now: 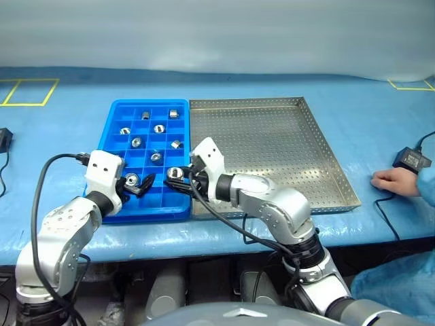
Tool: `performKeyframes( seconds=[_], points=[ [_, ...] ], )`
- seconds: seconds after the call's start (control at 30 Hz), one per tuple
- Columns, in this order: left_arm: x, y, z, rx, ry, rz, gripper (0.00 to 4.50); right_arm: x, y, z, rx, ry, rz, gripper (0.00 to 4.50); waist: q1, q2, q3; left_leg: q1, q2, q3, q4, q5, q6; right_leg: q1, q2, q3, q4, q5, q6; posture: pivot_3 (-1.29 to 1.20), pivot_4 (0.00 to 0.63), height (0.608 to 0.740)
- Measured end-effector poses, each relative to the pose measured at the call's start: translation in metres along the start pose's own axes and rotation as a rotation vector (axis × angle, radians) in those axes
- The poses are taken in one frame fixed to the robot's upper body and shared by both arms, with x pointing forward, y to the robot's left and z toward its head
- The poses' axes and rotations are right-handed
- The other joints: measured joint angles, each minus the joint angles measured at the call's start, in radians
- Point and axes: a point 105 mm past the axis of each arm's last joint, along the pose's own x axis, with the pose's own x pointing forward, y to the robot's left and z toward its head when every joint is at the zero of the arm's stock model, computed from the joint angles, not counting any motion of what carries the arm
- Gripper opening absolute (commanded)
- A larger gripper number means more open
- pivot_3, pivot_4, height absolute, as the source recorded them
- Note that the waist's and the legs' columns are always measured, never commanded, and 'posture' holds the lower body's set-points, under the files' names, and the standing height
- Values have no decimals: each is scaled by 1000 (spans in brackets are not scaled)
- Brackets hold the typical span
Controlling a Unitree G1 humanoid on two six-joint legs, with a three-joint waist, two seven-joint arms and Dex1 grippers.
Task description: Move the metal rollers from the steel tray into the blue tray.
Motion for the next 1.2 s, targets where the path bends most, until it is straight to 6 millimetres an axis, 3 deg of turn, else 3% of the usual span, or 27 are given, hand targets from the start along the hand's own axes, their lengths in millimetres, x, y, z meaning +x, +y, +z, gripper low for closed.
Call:
performKeyframes(
  seconds=[0.13,0.27,0.7,0.9,1.07,1.2],
  points=[
    [-4,5,-8,-16,33,35,4391,11,12,-13,-11,53,57,1739,4,0,0,0,1,0,-1,0,0,0,1,-1,1,0,0,113,150,740],
    [-9,7,-10,-22,36,51,4391,21,7,-25,8,79,50,1739,10,0,0,0,1,0,-2,2,2,-1,1,-1,1,0,-1,127,150,740],
    [-11,6,-15,-37,49,71,4391,44,12,-14,-55,60,79,1739,27,-1,0,1,1,0,-3,0,-1,-2,1,-1,0,-1,-1,141,150,740],
    [-10,4,-15,-36,49,63,4391,46,9,-10,-90,48,65,3634,32,-1,0,1,2,0,-3,-1,-3,-2,1,-2,0,-1,-1,124,150,740],
    [-4,-3,-7,-35,13,33,4391,38,-1,-5,-140,6,-3,3634,34,-1,0,0,1,0,-3,-1,-3,-2,1,-2,0,-1,-1,99,150,740],
    [8,-22,12,-41,-99,-43,4391,4,-24,9,-158,-83,-105,3634,42,-2,-1,-1,0,0,-2,-1,-3,-2,0,-2,-1,-1,-1,80,150,740]
  ],
)
